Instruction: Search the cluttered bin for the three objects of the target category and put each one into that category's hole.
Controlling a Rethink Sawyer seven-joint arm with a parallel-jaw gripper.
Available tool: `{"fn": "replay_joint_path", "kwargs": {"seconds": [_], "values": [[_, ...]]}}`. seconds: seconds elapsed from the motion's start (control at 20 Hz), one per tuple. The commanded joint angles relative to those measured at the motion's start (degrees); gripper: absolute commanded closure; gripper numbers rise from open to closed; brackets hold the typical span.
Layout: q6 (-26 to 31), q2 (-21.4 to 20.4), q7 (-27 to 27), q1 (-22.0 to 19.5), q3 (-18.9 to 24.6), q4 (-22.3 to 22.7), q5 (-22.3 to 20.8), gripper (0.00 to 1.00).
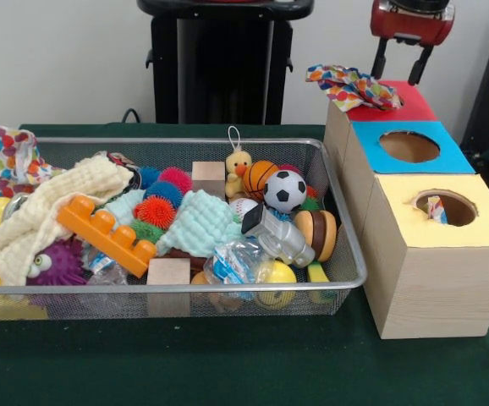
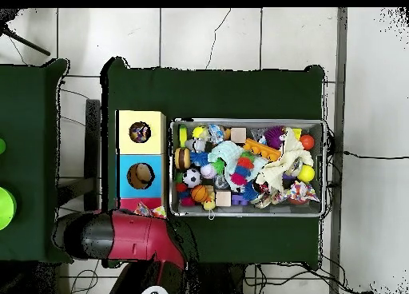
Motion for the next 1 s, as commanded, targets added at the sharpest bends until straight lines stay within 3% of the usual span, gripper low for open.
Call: {"fn": "replay_joint_path", "kwargs": {"seconds": [0.05,0.35,1.0], "values": [[6.52,-2.59,10.73,-2.32,2.38,-0.45,2.11,0.00],[15.58,-7.35,10.28,-3.99,2.37,-2.69,2.21,0.00],[21.81,-12.07,8.50,-6.62,3.30,-2.62,1.69,0.00]]}}
